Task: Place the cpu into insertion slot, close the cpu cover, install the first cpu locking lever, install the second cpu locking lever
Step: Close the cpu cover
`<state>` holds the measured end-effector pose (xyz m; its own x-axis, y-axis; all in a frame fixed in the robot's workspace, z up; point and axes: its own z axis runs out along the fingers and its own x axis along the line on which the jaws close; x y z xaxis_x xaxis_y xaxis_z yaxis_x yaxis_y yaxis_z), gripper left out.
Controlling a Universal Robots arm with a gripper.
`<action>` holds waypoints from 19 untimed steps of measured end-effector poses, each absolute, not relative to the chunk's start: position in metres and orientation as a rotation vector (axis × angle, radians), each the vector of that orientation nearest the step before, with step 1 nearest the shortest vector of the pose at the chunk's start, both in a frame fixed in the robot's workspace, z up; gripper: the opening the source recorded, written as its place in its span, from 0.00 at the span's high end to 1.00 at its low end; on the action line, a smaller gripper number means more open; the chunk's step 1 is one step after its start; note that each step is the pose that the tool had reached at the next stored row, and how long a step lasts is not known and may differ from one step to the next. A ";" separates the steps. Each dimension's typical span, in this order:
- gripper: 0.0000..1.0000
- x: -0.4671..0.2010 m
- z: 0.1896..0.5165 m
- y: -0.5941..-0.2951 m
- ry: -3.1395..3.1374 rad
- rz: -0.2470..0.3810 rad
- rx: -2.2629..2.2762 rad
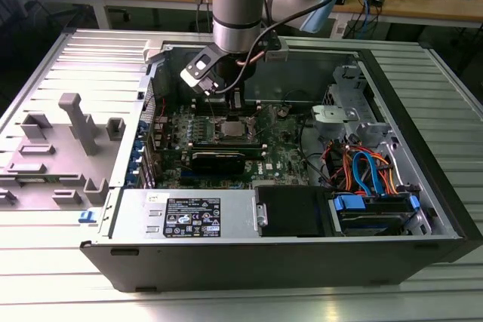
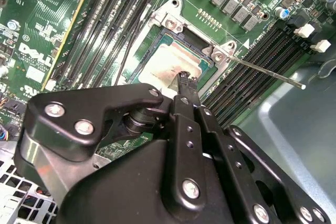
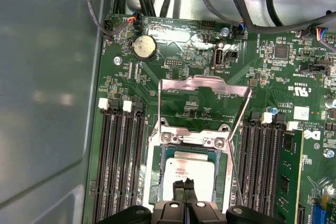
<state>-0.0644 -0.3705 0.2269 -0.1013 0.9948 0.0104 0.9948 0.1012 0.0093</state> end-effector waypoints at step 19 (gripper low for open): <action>0.89 -0.057 0.236 -0.370 -2.332 -0.022 -2.103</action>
